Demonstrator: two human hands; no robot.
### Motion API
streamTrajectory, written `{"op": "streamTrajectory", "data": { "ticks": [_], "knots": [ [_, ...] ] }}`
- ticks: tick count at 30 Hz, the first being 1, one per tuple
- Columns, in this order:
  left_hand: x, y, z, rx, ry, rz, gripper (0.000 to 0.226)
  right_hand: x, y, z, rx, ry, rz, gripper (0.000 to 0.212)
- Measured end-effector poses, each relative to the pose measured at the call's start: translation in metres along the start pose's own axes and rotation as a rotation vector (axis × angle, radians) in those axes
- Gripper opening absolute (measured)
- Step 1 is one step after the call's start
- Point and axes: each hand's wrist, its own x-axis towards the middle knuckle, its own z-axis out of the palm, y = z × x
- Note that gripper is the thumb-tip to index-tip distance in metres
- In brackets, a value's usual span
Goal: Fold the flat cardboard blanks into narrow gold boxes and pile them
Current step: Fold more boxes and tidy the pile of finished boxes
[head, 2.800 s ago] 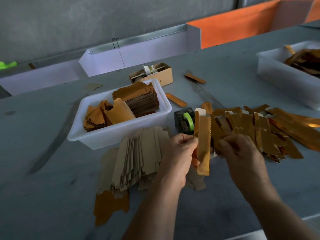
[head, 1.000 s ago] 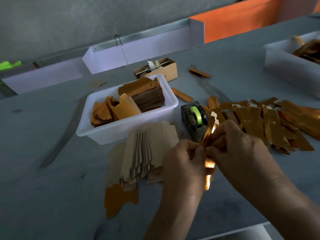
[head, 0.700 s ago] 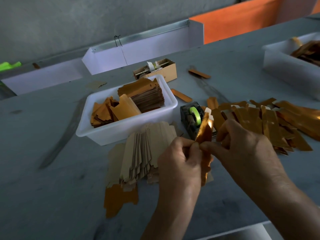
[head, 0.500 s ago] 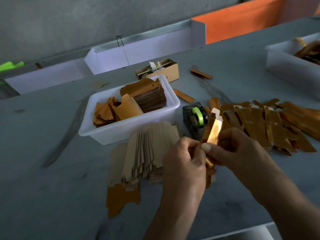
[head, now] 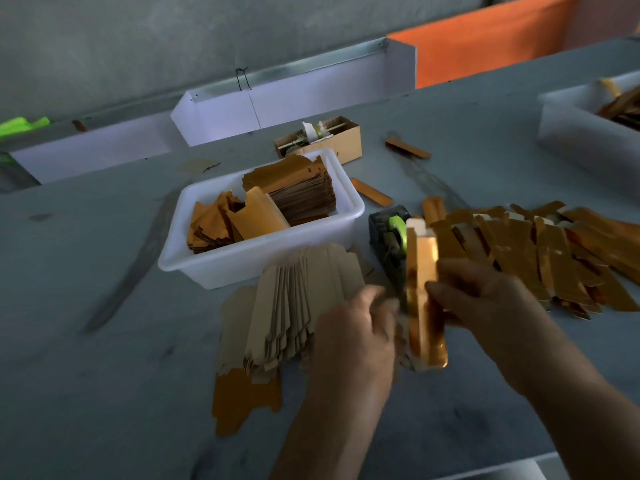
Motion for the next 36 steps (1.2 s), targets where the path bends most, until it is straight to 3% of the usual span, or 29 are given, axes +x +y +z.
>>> {"op": "streamTrajectory", "data": {
  "ticks": [4, 6, 8, 11, 14, 19, 22, 28, 32, 36],
  "knots": [
    [0.009, -0.008, -0.032, 0.307, 0.375, 0.057, 0.029, 0.032, 0.005, -0.025, -0.388, 0.273, -0.090, 0.014],
    [0.014, -0.024, -0.046, 0.475, 0.465, -0.003, 0.034, 0.052, 0.008, -0.039, -0.576, 0.346, -0.053, 0.013],
    [0.018, -0.041, -0.053, 0.552, 0.371, -0.158, 0.040, 0.068, 0.012, -0.052, -0.762, 0.362, -0.021, 0.018],
    [0.019, -0.054, -0.052, 0.442, 0.204, -0.312, 0.036, 0.080, 0.013, -0.062, -0.908, 0.387, 0.066, 0.026],
    [0.017, -0.058, -0.046, 0.477, 0.220, -0.294, 0.030, 0.074, 0.013, -0.064, -0.854, 0.457, 0.048, 0.033],
    [0.021, -0.061, -0.049, 0.451, 0.259, -0.235, 0.024, 0.029, 0.010, -0.045, -0.700, 0.574, -0.183, 0.027],
    [0.020, -0.060, -0.054, 0.466, 0.307, -0.223, 0.022, 0.001, 0.006, -0.021, -0.605, 0.512, -0.290, 0.022],
    [0.018, -0.049, -0.049, 0.709, 0.404, -0.281, 0.013, -0.029, -0.005, 0.021, -0.512, 0.356, -0.454, 0.016],
    [0.018, -0.051, -0.043, 0.568, 0.414, -0.219, 0.015, -0.024, -0.010, 0.027, -0.583, 0.335, -0.504, 0.017],
    [0.014, -0.045, -0.054, 0.363, 0.394, -0.173, 0.018, -0.010, -0.020, 0.012, -0.455, 0.340, -0.390, 0.016]
  ]
}}
